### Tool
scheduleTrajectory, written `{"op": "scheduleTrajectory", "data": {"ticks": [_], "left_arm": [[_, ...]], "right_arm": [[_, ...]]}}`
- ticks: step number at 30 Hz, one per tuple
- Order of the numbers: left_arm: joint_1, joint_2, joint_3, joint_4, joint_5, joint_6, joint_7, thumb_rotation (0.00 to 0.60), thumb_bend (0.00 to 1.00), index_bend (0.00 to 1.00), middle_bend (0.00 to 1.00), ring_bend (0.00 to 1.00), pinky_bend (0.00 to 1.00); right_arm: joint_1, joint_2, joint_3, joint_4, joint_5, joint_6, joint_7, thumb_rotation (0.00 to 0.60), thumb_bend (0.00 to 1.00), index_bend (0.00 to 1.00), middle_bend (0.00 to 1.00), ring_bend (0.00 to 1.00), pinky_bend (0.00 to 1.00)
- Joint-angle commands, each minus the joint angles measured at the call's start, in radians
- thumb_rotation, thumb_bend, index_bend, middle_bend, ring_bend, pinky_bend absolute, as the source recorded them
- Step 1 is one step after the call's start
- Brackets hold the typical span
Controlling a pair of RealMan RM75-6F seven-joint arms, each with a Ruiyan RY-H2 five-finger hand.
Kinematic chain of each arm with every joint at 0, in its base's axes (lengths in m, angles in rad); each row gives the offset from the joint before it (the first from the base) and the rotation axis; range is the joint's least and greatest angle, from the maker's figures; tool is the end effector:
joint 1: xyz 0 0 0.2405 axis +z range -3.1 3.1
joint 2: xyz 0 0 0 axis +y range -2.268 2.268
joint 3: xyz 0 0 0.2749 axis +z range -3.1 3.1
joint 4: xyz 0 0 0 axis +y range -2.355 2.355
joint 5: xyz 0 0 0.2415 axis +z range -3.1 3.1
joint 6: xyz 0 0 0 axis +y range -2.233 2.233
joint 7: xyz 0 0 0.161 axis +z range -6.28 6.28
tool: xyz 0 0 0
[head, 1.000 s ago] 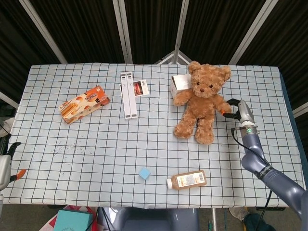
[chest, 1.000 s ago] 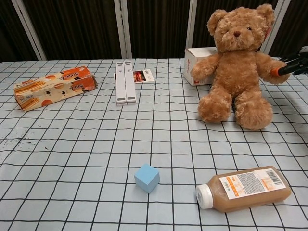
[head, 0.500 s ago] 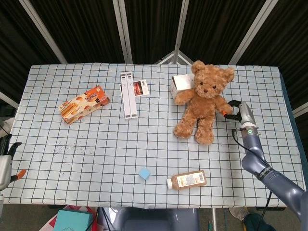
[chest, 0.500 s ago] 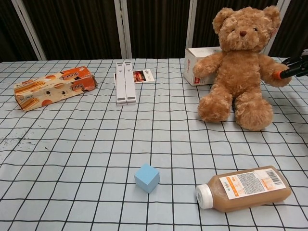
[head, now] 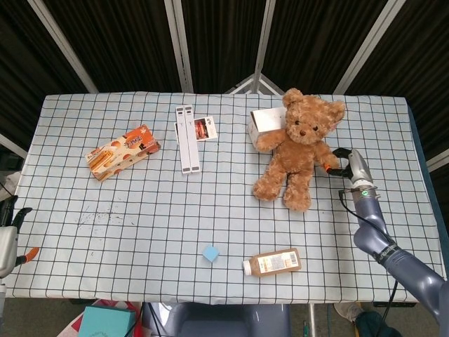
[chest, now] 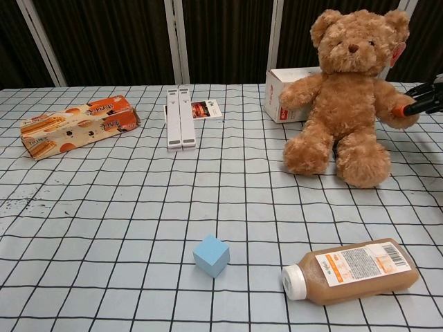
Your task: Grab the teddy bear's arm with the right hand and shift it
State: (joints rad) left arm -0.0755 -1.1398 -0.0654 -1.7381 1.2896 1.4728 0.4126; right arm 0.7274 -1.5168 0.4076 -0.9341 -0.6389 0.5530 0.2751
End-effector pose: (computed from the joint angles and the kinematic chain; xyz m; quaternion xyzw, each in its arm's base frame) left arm -0.3414 0.1970 0.1282 -0.5895 -0.3677 -0.2560 0.6721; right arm -0.3222 -0.4889 0.0484 0.3680 -0.6918 0.4143 0.4630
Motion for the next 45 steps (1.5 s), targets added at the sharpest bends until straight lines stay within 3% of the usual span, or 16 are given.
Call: {"op": "scheduleTrajectory", "data": {"ticks": [1,5,8,9,10,20,29,36,39,42,45], "left_arm": [[0.0,0.0,0.0,0.0,0.001,0.001,-0.001,0.6,0.24,0.2,0.0,0.0,0.03],[0.0,0.001,0.001,0.0,0.002,0.002,-0.003,0.6,0.24,0.2,0.0,0.0,0.03],[-0.001,0.001,0.001,0.0,0.001,0.0,-0.003,0.6,0.24,0.2,0.0,0.0,0.03],[-0.001,0.001,0.001,0.0,0.001,0.0,-0.003,0.6,0.24,0.2,0.0,0.0,0.03],[-0.001,0.0,0.002,0.0,0.002,-0.001,-0.002,0.6,0.24,0.2,0.0,0.0,0.03],[-0.002,0.0,0.001,0.0,-0.004,-0.001,-0.001,0.6,0.24,0.2,0.0,0.0,0.03],[-0.001,0.002,0.001,-0.002,-0.002,0.002,-0.002,0.6,0.24,0.2,0.0,0.0,0.03],[-0.002,-0.001,0.003,-0.002,-0.001,0.001,0.003,0.6,0.24,0.2,0.0,0.0,0.03],[-0.002,-0.001,0.002,-0.002,-0.003,0.002,0.003,0.6,0.24,0.2,0.0,0.0,0.03],[-0.003,-0.001,0.002,-0.001,-0.003,0.001,0.004,0.6,0.24,0.2,0.0,0.0,0.03],[-0.005,-0.002,0.003,0.0,-0.004,-0.003,0.006,0.6,0.24,0.2,0.0,0.0,0.03]], "right_arm": [[-0.01,-0.004,-0.004,0.009,0.012,-0.005,0.0,0.6,0.41,0.52,0.45,0.22,0.0],[-0.015,-0.017,-0.008,0.045,0.03,-0.031,0.003,0.6,0.41,0.52,0.45,0.22,0.0],[0.02,0.064,0.057,0.005,0.026,-0.038,0.011,0.6,0.41,0.52,0.45,0.22,0.0],[0.002,0.025,0.02,0.015,0.035,-0.054,0.006,0.6,0.41,0.52,0.45,0.22,0.0],[0.003,0.0,0.019,0.028,0.033,-0.039,0.01,0.6,0.41,0.52,0.45,0.22,0.0],[-0.011,0.039,0.02,-0.076,-0.018,0.028,-0.012,0.6,0.41,0.52,0.45,0.22,0.0],[-0.015,0.007,-0.002,0.004,0.02,-0.013,-0.02,0.6,0.41,0.52,0.45,0.22,0.0],[-0.028,0.001,0.007,-0.015,-0.015,0.012,-0.001,0.6,0.41,0.51,0.45,0.22,0.0],[-0.033,0.012,0.01,-0.03,-0.034,0.005,0.009,0.6,0.41,0.45,0.44,0.22,0.0],[-0.05,0.038,0.01,-0.063,-0.061,-0.018,0.03,0.6,0.4,0.27,0.34,0.18,0.0],[-0.069,0.079,0.006,-0.104,-0.086,-0.046,0.044,0.6,0.31,0.08,0.25,0.12,0.0]]}}
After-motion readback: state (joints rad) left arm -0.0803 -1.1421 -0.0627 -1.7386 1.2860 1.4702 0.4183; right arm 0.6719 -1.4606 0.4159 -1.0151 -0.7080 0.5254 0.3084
